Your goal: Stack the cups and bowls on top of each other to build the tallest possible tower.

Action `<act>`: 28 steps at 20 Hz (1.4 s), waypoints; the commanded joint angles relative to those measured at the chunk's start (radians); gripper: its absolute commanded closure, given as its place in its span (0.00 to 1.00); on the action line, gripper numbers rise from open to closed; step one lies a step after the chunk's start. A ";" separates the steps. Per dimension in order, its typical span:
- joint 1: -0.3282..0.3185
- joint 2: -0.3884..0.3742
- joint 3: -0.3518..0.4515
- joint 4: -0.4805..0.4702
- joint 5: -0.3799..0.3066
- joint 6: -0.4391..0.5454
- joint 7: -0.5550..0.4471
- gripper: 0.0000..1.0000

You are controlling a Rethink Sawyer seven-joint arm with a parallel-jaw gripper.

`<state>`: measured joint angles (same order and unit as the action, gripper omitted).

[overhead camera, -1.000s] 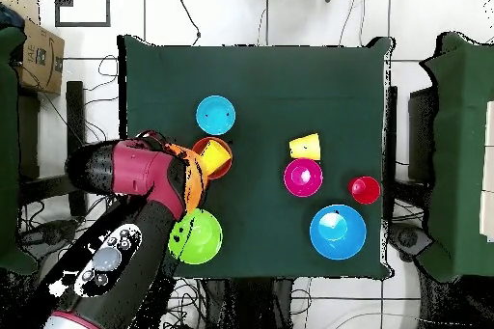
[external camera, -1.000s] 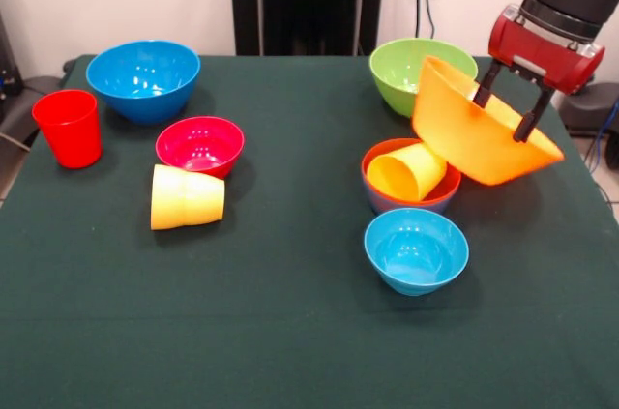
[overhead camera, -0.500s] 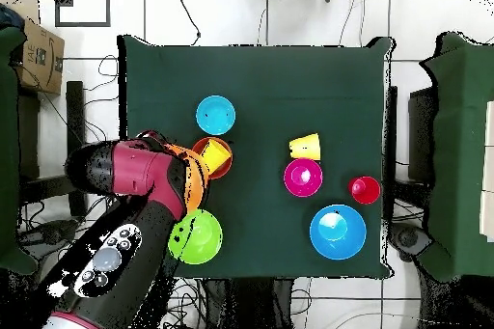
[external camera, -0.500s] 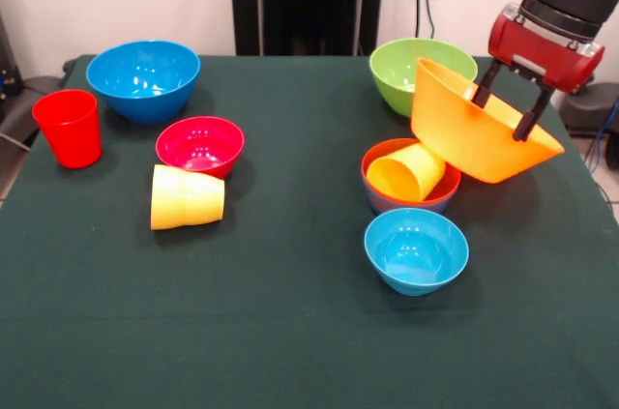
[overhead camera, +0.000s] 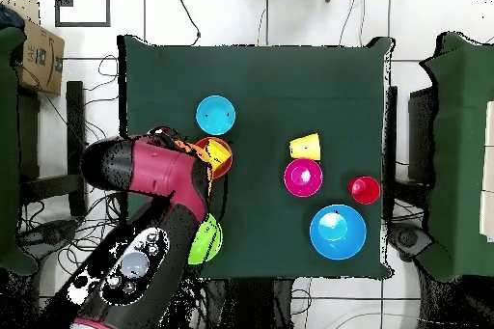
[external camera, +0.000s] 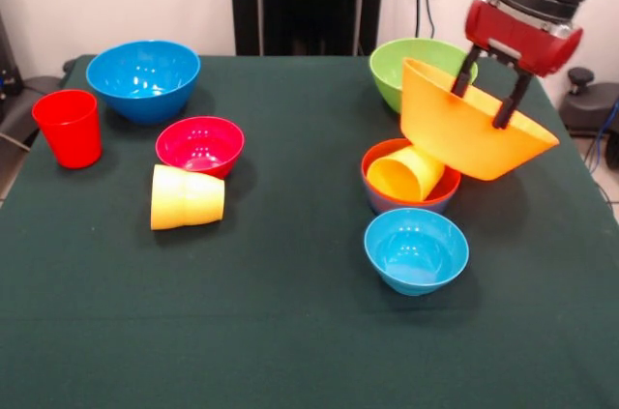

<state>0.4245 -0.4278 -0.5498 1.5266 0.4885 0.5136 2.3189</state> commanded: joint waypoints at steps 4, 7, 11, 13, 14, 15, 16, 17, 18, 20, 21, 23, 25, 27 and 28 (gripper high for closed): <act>-0.070 -0.229 0.128 0.092 -0.107 0.192 -0.062 0.00; -0.082 -0.276 0.127 0.084 -0.125 0.260 -0.065 0.00; -0.110 -0.329 0.135 0.090 -0.144 0.314 -0.088 0.00; -0.115 -0.345 0.135 0.086 -0.155 0.337 -0.089 0.00; -0.117 -0.348 0.137 0.085 -0.159 0.341 -0.087 0.00; -0.120 -0.353 0.140 0.082 -0.163 0.348 -0.085 0.00; -0.123 -0.358 0.142 0.079 -0.166 0.354 -0.082 0.00; -0.128 -0.360 0.144 0.069 -0.171 0.369 -0.081 0.00; -0.130 -0.362 0.145 0.064 -0.175 0.376 -0.079 0.00; -0.143 -0.369 0.151 0.056 -0.184 0.393 -0.083 0.00; -0.155 -0.371 0.154 0.048 -0.192 0.404 -0.093 0.00; -0.186 -0.375 0.164 0.035 -0.208 0.419 -0.125 0.00; -0.224 -0.373 0.174 0.024 -0.233 0.422 -0.162 0.00; -0.276 -0.361 0.189 0.009 -0.266 0.409 -0.214 0.00; -0.300 -0.354 0.199 0.003 -0.281 0.400 -0.234 0.00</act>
<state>0.2323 -0.8187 -0.4897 1.5565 0.3345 0.8297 2.3187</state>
